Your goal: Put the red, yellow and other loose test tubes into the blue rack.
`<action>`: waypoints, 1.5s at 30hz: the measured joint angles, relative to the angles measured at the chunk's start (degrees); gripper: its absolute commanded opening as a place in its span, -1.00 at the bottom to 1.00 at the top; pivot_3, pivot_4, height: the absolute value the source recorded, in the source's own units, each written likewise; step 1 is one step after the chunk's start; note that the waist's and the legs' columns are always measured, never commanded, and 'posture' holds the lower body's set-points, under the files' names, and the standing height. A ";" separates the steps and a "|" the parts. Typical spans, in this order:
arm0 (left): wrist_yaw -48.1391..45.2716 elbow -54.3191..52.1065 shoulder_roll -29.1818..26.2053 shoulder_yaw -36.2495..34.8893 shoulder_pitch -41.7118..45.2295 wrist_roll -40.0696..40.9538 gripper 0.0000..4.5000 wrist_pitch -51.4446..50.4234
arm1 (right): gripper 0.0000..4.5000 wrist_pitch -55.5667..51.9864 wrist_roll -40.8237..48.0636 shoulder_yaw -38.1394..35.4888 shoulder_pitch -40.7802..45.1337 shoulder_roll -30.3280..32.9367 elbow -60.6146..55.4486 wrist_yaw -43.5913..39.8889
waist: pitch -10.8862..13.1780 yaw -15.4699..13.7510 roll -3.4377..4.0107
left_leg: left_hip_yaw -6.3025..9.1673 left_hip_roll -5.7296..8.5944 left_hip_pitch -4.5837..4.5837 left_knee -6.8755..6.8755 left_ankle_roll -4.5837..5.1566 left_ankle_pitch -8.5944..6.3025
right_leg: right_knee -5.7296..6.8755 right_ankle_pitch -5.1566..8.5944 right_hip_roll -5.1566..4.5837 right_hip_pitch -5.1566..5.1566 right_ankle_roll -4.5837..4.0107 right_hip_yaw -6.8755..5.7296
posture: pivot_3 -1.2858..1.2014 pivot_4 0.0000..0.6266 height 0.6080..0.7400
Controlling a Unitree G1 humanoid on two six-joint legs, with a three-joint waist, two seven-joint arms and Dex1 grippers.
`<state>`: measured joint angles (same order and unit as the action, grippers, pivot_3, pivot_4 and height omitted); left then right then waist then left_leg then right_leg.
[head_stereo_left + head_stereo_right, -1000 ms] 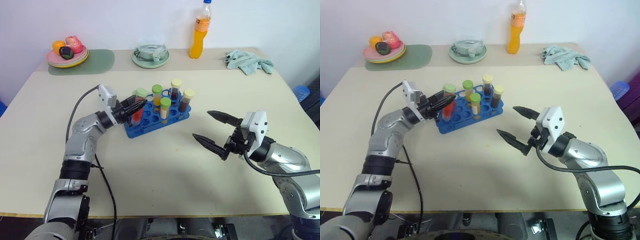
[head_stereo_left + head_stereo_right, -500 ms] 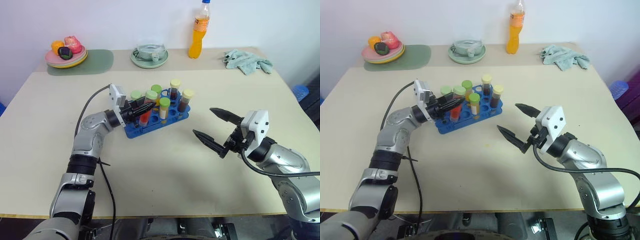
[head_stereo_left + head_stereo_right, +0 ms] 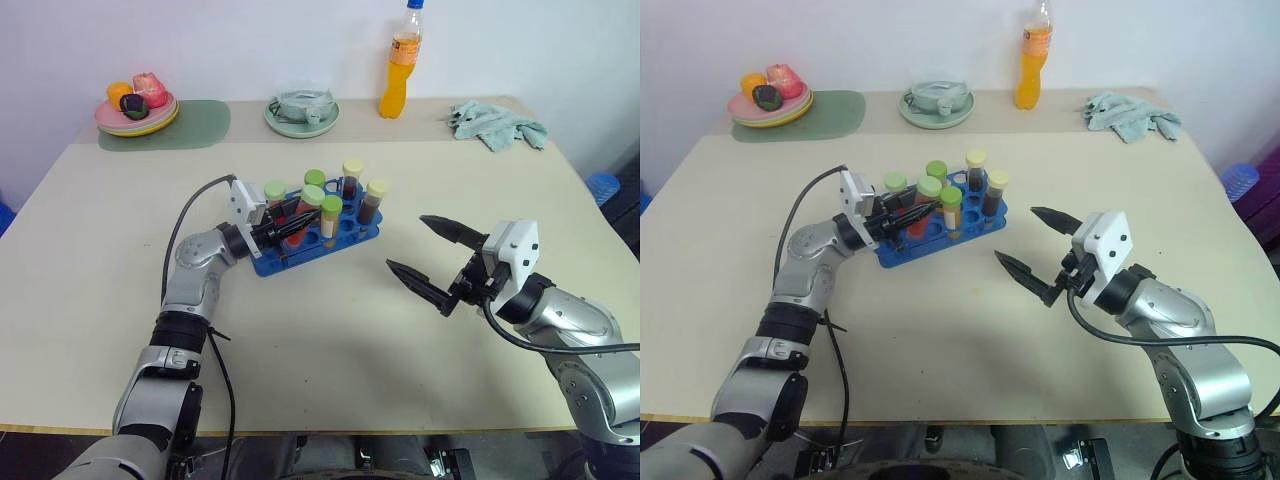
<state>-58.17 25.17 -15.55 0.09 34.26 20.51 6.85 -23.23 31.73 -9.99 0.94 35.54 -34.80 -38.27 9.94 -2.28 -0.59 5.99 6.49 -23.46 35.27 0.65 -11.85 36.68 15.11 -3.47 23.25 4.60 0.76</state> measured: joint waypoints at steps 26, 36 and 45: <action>-3.61 0.93 0.92 -1.64 -4.63 2.75 -0.03 4.08 | 1.00 2.22 -1.14 -0.67 -0.47 0.45 0.03 -0.38 | -0.32 0.16 0.15 | 0.00 0.00 0.06 -0.03 0.10 -0.07 | -0.05 0.02 0.00 -0.06 0.06 0.00 | 0.03 -0.52 1.00; -0.77 -6.81 0.76 -0.23 -9.95 2.46 0.96 -4.28 | 1.00 2.22 -1.17 -0.57 -0.39 0.54 0.16 -0.57 | -0.28 0.07 0.10 | 0.02 0.00 -0.01 -0.01 0.09 -0.06 | -0.06 0.03 0.00 -0.01 0.05 0.00 | 0.03 -0.52 1.00; 4.13 -12.51 -0.33 0.21 -13.68 0.11 0.96 -5.46 | 1.00 2.30 -1.43 -0.57 -1.03 1.13 1.38 -1.81 | -0.28 0.13 0.10 | 0.02 0.00 -0.01 -0.02 0.09 -0.07 | -0.06 0.03 0.00 0.00 0.04 0.00 | 0.03 -0.52 1.00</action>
<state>-54.04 12.66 -15.88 0.30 20.58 20.62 1.39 -20.92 30.30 -10.57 -0.09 36.67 -33.42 -40.07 9.66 -2.15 -0.49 6.01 6.48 -23.47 35.25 0.74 -11.91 36.62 15.15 -3.48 23.25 4.64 0.75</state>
